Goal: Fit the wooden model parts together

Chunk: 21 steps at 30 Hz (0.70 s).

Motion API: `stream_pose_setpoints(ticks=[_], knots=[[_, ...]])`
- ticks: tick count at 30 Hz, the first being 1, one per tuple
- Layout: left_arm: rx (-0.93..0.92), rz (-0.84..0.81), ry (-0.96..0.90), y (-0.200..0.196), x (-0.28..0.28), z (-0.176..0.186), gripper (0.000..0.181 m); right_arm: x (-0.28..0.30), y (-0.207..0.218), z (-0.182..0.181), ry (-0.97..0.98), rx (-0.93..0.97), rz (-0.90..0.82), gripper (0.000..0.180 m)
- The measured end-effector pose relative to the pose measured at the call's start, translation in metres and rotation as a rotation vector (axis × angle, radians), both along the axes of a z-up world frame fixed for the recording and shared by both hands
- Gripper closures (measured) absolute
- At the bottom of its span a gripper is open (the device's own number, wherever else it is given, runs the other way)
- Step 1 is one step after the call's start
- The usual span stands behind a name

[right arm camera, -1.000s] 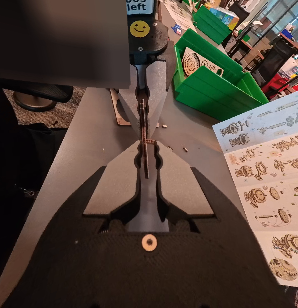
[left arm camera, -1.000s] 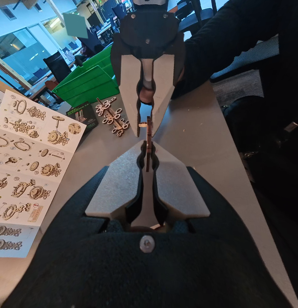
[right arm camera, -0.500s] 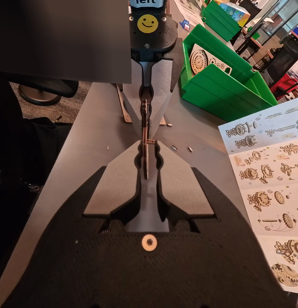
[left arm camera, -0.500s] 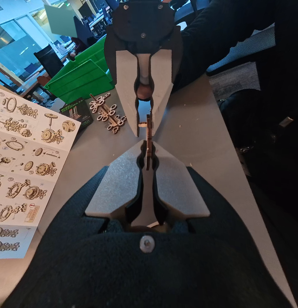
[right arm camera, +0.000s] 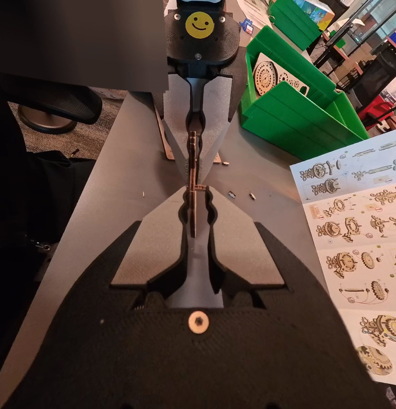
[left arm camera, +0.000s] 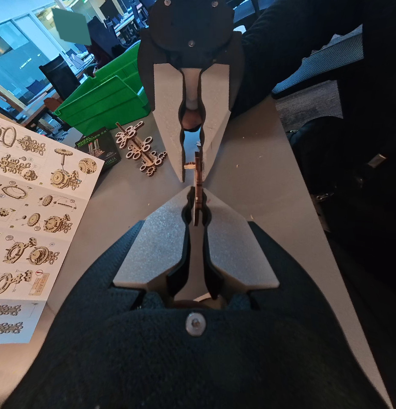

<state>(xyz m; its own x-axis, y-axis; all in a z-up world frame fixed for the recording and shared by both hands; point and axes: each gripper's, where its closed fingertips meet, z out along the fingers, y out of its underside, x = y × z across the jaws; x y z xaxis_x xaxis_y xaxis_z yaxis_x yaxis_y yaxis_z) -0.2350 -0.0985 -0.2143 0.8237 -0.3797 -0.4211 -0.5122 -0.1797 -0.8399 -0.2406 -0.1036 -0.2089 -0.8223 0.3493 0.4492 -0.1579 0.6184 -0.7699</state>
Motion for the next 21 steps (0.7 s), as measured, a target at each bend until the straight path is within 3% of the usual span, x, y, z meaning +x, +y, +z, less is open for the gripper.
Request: stream_pose_setpoints(ticks=[13,19,21], knots=[[-0.017,-0.011,0.010,-0.0006,0.0019,-0.0032,0.179,0.0011,0.0004,-0.0034,0.010,0.033,-0.012,0.170],[-0.010,-0.013,-0.002,-0.0002,0.0023,-0.0015,0.180,0.0024,-0.0026,0.0012,-0.023,-0.043,0.013,0.170],[-0.011,-0.022,0.005,-0.0001,0.0044,-0.0022,0.180,0.0013,-0.0043,0.0023,0.012,-0.040,0.010,0.164]])
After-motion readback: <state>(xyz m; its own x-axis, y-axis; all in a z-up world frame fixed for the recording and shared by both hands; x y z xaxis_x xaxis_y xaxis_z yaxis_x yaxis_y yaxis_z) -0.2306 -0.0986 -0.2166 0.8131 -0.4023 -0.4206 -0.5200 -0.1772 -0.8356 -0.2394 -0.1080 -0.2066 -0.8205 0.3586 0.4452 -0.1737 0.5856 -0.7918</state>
